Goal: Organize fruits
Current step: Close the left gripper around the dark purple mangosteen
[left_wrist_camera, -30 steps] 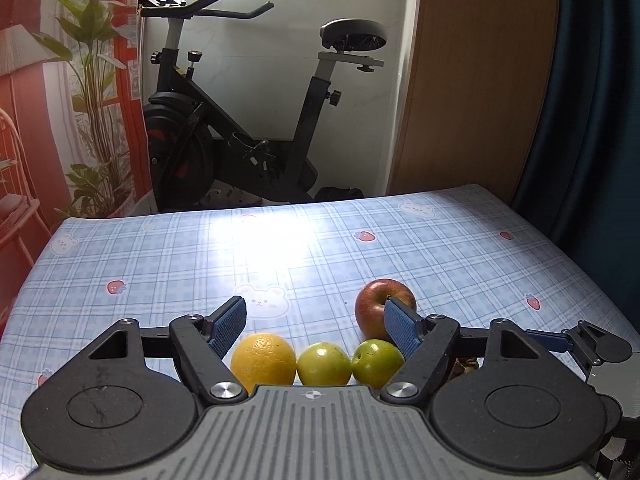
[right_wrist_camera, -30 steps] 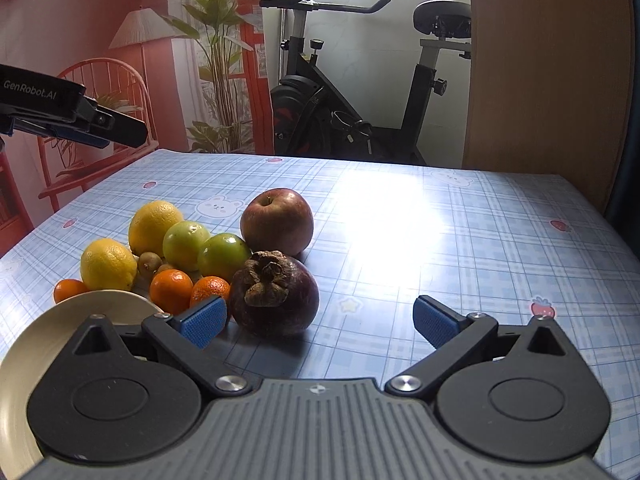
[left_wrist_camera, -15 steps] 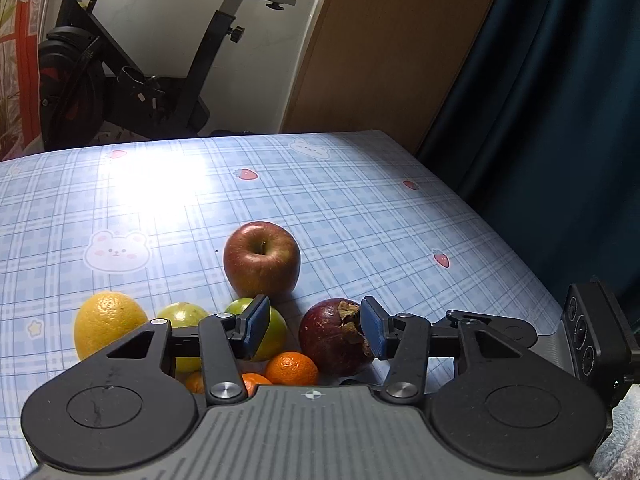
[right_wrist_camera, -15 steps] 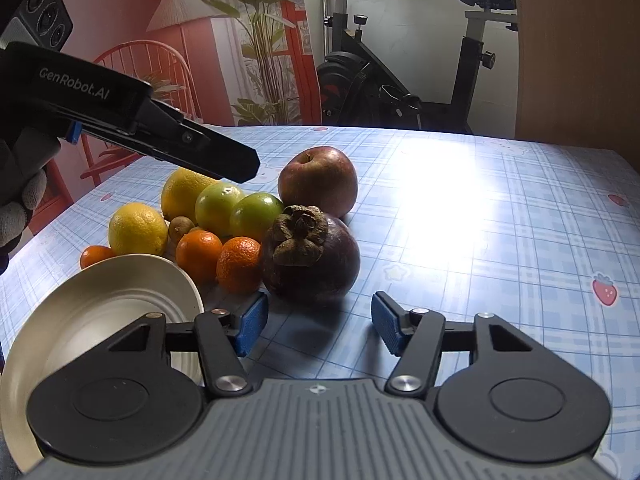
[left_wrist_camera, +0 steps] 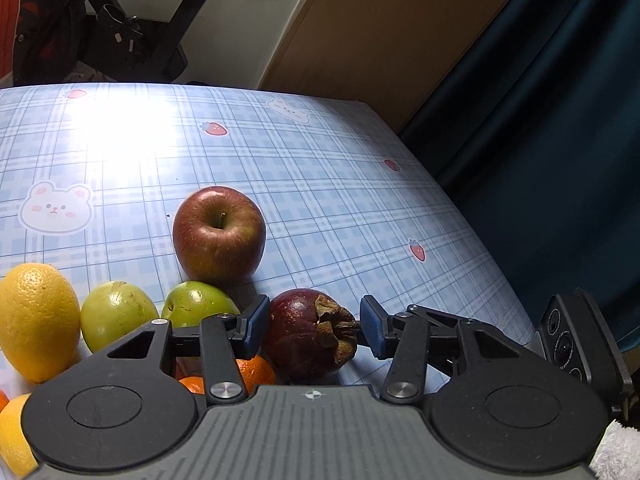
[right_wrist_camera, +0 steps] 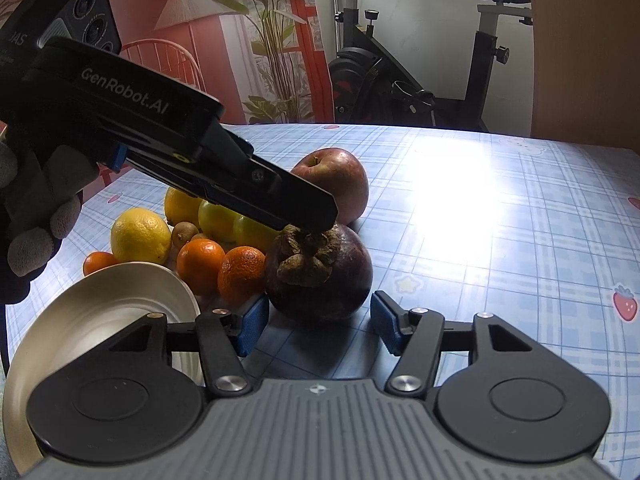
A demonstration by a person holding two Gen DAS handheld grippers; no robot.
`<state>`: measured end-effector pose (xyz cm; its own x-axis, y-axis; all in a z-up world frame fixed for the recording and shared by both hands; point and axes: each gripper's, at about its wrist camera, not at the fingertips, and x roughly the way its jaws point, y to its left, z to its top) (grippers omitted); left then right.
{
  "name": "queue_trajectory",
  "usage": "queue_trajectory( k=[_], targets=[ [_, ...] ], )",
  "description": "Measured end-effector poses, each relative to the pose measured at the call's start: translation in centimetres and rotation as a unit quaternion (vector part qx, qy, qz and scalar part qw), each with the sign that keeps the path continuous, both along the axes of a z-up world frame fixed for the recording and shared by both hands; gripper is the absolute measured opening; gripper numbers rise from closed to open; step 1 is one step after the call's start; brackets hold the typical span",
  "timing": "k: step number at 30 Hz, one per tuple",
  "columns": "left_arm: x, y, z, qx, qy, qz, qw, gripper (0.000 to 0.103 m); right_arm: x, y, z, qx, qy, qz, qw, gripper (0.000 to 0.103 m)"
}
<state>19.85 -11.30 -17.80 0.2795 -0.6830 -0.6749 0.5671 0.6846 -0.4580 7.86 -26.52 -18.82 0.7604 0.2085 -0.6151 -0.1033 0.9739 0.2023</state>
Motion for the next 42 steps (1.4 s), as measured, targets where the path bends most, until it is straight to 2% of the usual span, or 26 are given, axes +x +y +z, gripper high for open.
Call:
queue_trajectory(
  k=[14, 18, 29, 42],
  targets=[
    [1.2, 0.5, -0.4, -0.016, 0.032, 0.002, 0.9993, 0.052, -0.1, -0.2, -0.1, 0.011, -0.003, -0.004, 1.000, 0.060],
    [1.8, 0.5, -0.7, -0.022, 0.052, 0.014, 0.9983, 0.055, -0.1, -0.4, -0.1, 0.020, -0.003, -0.007, 1.000, 0.060],
    [0.9, 0.2, 0.0, -0.009, 0.035, 0.002, 0.9994, 0.055, -0.5, -0.1, 0.3, 0.023, -0.003, -0.013, 1.000, 0.060],
    [-1.9, 3.1, 3.2, -0.012, 0.004, -0.001, 0.9999, 0.055, -1.7, 2.5, 3.6, 0.005, -0.021, 0.012, 1.000, 0.060]
  ],
)
